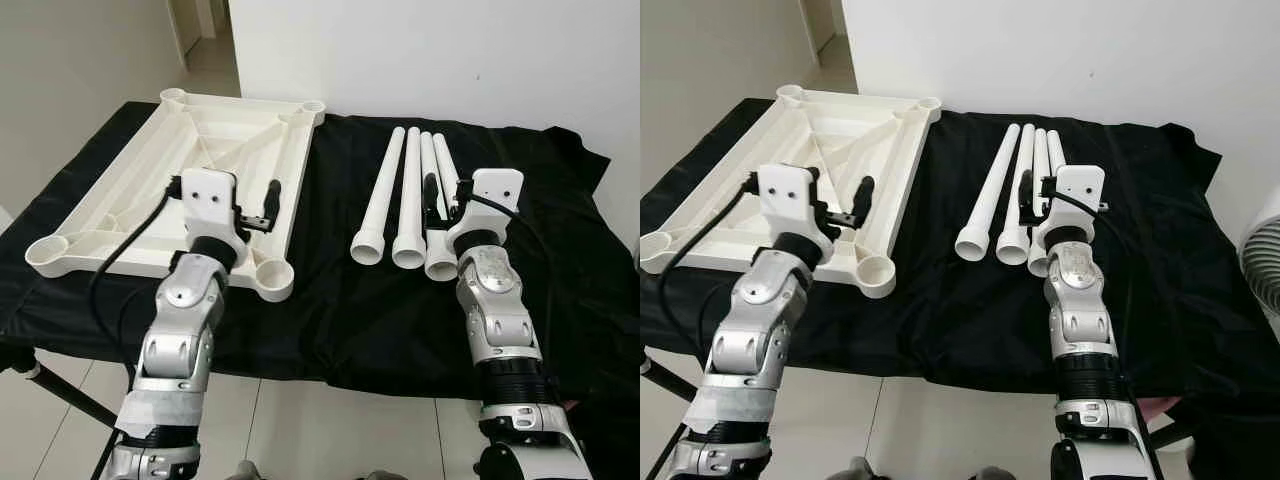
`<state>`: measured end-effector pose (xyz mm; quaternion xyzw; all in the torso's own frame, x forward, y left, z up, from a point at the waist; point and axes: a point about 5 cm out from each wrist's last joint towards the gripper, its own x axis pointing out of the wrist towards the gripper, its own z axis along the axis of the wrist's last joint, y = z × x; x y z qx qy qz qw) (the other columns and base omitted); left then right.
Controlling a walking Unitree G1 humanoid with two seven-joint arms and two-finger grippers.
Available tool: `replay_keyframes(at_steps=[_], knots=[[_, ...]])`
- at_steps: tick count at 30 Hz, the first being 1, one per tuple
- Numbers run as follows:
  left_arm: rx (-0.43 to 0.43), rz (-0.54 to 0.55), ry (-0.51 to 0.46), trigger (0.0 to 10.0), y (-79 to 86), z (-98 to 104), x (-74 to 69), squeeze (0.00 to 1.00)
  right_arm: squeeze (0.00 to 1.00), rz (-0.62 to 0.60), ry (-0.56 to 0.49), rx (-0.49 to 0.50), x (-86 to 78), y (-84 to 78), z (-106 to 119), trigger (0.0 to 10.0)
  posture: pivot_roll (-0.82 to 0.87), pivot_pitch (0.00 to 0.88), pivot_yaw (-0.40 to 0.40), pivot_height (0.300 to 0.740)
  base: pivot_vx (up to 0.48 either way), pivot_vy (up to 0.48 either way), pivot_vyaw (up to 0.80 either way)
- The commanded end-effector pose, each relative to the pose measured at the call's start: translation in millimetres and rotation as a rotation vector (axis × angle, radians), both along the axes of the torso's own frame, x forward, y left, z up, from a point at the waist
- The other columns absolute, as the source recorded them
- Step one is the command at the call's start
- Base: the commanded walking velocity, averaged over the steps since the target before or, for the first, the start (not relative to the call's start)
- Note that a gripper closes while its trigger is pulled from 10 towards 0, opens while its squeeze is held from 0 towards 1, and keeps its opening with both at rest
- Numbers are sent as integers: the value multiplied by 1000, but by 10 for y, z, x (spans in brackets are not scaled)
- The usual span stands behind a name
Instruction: Building children table
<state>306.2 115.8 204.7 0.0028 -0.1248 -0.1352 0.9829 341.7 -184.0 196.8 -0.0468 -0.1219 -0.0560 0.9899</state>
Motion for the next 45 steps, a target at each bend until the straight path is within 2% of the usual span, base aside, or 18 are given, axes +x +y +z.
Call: replay_keyframes(at_steps=[1, 4, 5, 7, 8, 12, 20, 29, 35, 45], knots=[[53, -189, 11, 10000, -113, -12, -46, 0, 0, -14, 12, 10, 26, -13, 18, 10000, -97, 76, 45, 740, 0, 0, 0], [54, -267, 58, 10000, -261, -58, -106, 0, 0, -61, 106, -23, 38, -73, -62, 10000, -106, 92, 44, 740, 0, 0, 0], [54, -267, 58, 10000, -261, -58, -106, 0, 0, -61, 106, -23, 38, -73, -62, 10000, -106, 92, 44, 740, 0, 0, 0], [57, -288, 59, 10000, -330, -69, -142, 0, 0, -62, 183, -53, 25, -86, -171, 10000, -111, 103, 44, 740, 0, 0, 0], [57, -288, 59, 10000, -330, -69, -142, 0, 0, -62, 183, -53, 25, -86, -171, 10000, -111, 103, 44, 740, 0, 0, 0], [43, -304, 75, 10000, -424, -84, -184, 0, 0, -22, 350, -18, -18, -92, -397, 10000, -124, 119, 42, 740, 0, 0, 0], [19, -307, 88, 10000, -510, -68, -174, 0, 0, 43, 403, -42, -33, -6, -433, 10000, -129, 122, 40, 740, 0, 0, 0], [25, -288, 86, 10000, -510, -52, -153, 0, 0, 139, 472, -50, -80, 117, -499, 10000, -131, 114, 43, 740, 0, 0, 0], [25, -268, 89, 10000, -470, -40, -149, 0, 0, 220, 566, 6, -135, 206, -614, 10000, -126, 109, 47, 740, 0, 0, 0], [36, -259, 84, 10000, -447, -30, -131, 0, 0, 170, 600, 31, -144, 155, -676, 10000, -128, 106, 55, 740, 0, 0, 0]])
